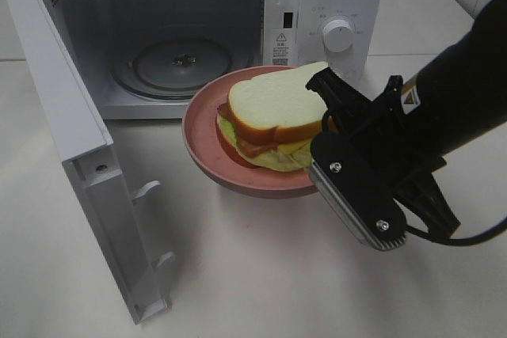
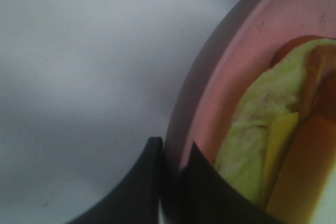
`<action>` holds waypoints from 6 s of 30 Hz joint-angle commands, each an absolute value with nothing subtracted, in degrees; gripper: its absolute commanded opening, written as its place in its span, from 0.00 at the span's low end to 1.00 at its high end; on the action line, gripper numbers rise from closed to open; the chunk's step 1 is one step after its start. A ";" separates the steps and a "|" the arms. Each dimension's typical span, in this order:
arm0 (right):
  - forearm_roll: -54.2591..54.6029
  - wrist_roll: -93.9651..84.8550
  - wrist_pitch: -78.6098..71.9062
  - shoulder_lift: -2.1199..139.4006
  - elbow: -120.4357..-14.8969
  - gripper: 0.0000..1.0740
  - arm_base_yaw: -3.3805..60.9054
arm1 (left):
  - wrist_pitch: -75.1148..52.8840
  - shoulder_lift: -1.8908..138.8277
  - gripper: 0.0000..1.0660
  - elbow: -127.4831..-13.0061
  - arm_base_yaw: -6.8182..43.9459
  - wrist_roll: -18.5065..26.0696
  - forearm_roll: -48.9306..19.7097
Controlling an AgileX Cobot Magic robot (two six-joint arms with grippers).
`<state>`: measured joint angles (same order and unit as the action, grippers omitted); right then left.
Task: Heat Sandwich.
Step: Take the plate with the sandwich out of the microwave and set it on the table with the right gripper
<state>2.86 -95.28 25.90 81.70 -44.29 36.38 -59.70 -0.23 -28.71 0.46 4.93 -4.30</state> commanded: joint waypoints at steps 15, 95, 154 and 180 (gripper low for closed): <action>-2.81 -83.71 26.53 66.98 -32.95 0.00 36.21 | -58.79 -1.55 0.97 -28.53 0.34 4.98 -4.70; -41.60 19.77 50.08 76.66 -40.22 0.00 24.06 | -58.79 -1.55 0.97 -28.53 0.34 4.98 -4.76; -57.93 49.39 33.35 106.91 -40.22 0.02 17.93 | -58.79 -1.55 0.97 -28.53 0.34 4.98 -4.76; -50.36 45.15 37.30 107.31 -42.97 0.46 17.99 | -58.79 -1.55 0.97 -28.53 0.34 4.98 -4.76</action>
<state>-52.94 47.67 35.98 106.74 -42.28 18.28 -59.70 -0.23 -28.71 0.46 4.93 -4.30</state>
